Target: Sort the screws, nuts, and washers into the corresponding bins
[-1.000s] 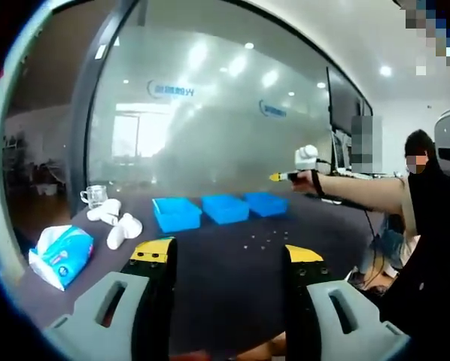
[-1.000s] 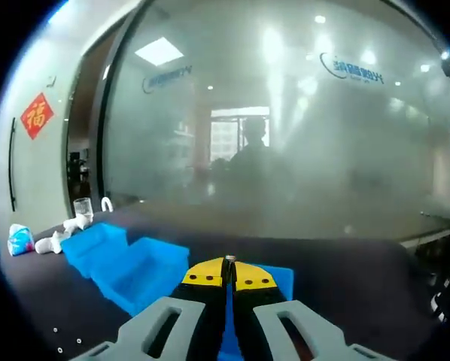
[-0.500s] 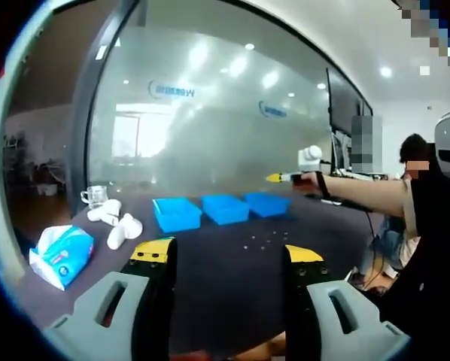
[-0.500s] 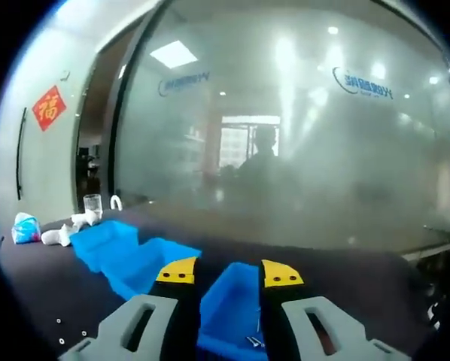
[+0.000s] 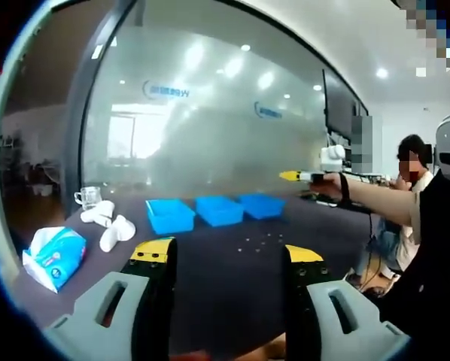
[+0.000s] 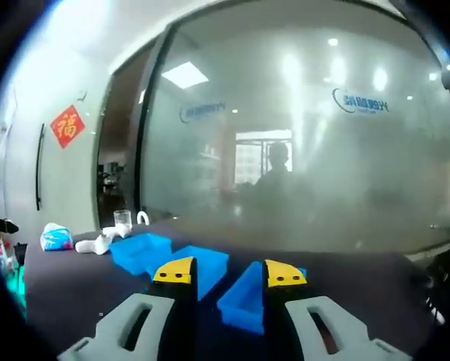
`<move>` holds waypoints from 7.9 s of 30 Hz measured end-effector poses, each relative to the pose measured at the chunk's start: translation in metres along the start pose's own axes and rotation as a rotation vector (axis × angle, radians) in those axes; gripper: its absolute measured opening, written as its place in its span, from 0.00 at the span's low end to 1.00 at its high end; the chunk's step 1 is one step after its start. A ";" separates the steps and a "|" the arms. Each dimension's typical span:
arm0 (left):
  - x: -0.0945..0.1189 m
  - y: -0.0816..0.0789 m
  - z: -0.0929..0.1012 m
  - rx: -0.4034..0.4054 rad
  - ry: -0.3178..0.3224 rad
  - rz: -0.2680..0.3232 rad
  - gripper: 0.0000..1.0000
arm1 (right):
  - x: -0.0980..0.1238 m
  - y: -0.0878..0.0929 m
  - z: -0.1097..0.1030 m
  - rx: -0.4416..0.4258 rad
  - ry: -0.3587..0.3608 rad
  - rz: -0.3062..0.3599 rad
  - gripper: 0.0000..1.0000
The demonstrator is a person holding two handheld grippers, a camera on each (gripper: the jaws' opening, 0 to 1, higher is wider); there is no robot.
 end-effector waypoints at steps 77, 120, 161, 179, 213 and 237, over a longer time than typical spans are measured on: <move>-0.090 0.011 0.011 -0.079 0.276 -0.295 0.51 | 0.199 0.063 -0.045 0.054 -0.267 -0.245 0.47; -0.226 0.083 0.038 -0.153 0.441 -0.705 0.45 | 0.203 0.075 -0.027 0.061 -0.224 -0.254 0.46; -0.223 0.104 0.037 -0.110 0.406 -0.669 0.08 | 0.206 0.074 -0.038 0.064 -0.238 -0.246 0.45; -0.210 0.098 0.038 0.023 0.360 -0.504 0.06 | 0.209 0.070 -0.041 0.060 -0.236 -0.234 0.45; -0.176 0.012 -0.011 0.031 -0.052 0.076 0.06 | 0.194 0.056 -0.062 0.028 -0.213 -0.139 0.45; -0.276 -0.019 -0.106 -0.030 -0.197 0.026 0.06 | 0.211 0.058 -0.071 0.014 -0.221 -0.152 0.44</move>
Point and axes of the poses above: the point that each gripper's makers call its tool centre point, and the gripper's own axes: x roughly backward along the fingers, z roughly to its right, y roughly out of its underside, the point moved 6 cm from there along x, roughly backward along the fingers, and after that the axes turned 3 degrees about z, right-handed, at the moved point
